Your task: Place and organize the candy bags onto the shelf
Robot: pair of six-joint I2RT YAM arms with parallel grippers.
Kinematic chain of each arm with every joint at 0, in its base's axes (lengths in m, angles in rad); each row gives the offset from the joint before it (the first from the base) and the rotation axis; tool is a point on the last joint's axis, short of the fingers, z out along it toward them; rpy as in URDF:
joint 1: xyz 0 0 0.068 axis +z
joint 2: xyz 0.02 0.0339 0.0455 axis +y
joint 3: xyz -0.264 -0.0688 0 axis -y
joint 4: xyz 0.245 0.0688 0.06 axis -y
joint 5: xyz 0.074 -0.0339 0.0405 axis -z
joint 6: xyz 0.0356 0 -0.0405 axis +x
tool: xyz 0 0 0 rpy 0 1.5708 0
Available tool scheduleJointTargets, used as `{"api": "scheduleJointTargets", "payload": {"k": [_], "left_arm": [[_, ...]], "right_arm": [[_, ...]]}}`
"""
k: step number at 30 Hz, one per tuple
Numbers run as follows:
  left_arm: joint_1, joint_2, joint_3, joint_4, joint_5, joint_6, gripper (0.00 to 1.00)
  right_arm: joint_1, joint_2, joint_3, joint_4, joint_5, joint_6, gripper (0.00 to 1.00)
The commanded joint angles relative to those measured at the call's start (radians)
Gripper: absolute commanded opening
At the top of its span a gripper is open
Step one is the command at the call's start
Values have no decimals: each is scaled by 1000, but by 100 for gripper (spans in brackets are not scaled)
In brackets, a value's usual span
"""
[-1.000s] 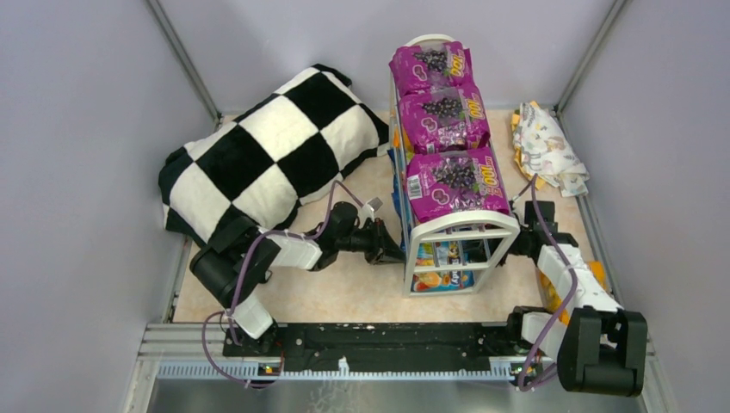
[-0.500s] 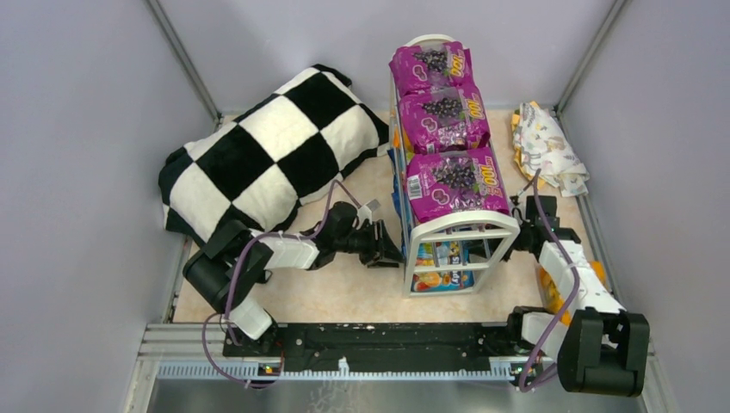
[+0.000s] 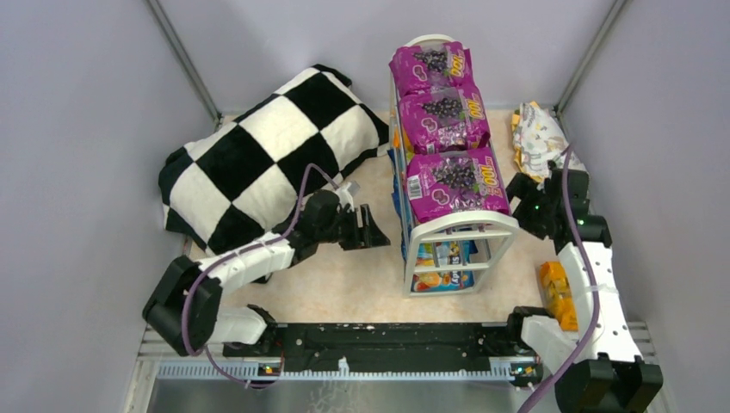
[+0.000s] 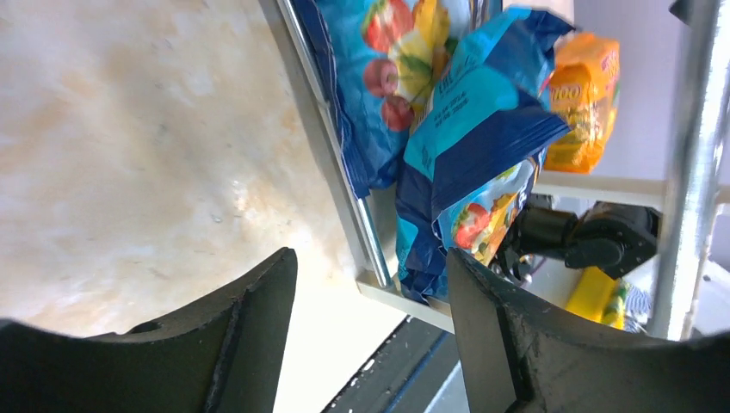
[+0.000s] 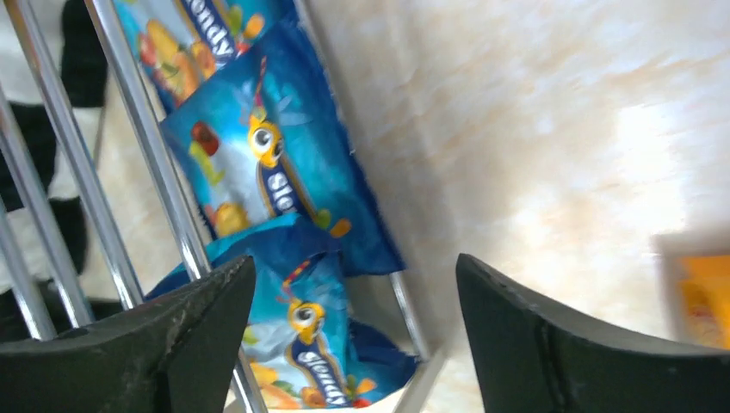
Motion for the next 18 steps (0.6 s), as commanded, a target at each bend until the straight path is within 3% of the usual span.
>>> {"api": "scheduleJointTargets", "payload": {"k": [1, 5, 9, 13, 18], "left_arm": [[25, -129, 65, -193, -142, 147, 71], [35, -208, 70, -242, -177, 179, 72], [40, -267, 60, -261, -193, 184, 73], [43, -299, 43, -262, -204, 181, 74], [48, -310, 37, -279, -200, 189, 74]], "right_arm": [[-1, -14, 96, -108, 335, -1, 94], [0, 26, 146, -192, 690, 176, 99], [-3, 85, 169, -337, 914, 415, 99], [-58, 112, 94, -317, 958, 442, 99], [-298, 152, 8, -223, 849, 367, 99]]}}
